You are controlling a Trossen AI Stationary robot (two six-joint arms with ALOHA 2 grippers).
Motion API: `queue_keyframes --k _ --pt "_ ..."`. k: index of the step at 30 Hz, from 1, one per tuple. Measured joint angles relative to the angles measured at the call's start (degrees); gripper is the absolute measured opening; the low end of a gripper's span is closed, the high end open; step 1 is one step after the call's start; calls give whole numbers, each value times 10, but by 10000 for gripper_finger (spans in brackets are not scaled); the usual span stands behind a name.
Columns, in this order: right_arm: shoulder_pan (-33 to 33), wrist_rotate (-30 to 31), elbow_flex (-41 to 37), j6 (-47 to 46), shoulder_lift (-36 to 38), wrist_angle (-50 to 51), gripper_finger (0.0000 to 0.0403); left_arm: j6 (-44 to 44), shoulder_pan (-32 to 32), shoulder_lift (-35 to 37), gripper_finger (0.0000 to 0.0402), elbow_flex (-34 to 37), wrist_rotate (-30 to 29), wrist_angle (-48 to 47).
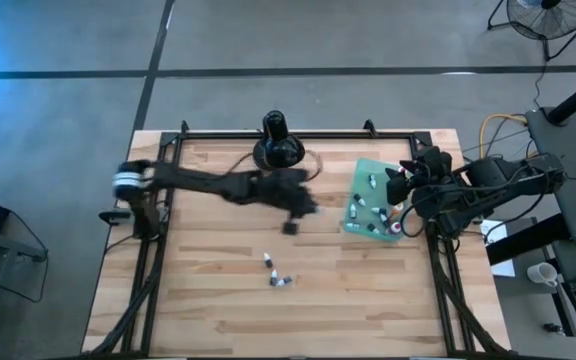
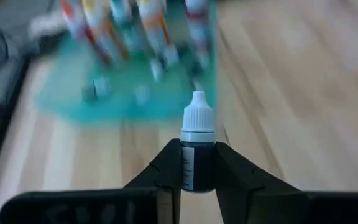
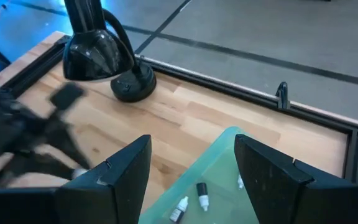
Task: Pick & Place food coloring
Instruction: Put the small red food coloring bottle into the green bin, then put the small black food coloring bottle into the green bin
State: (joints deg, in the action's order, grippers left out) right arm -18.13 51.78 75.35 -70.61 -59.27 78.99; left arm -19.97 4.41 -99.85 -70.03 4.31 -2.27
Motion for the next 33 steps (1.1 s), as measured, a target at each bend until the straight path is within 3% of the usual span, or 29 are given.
queue_keyframes --k 3,8,10,14,17,20,26,33 --pt "-1 -10 6 0 0 0 224 -2 1 -95 48 -125 40 8" --pt "-1 -19 12 -9 0 1 224 35 0 -261 54 -355 48 -30" --pt "-1 -25 12 -14 1 1 224 71 5 -313 69 -438 36 -115" --pt "-1 -53 11 -15 0 2 224 77 8 -376 107 -594 -74 -326" --pt "-1 -54 10 -14 -2 2 224 49 7 -371 125 -647 -51 -403" --pt "-1 -48 9 -12 -2 2 224 39 6 -333 132 -641 -4 -403" --pt "-1 -38 9 -1 -1 2 224 -3 8 -235 132 -552 -8 -456" --pt "-1 -39 1 8 -1 2 224 -3 1 -68 133 -283 1 -467"
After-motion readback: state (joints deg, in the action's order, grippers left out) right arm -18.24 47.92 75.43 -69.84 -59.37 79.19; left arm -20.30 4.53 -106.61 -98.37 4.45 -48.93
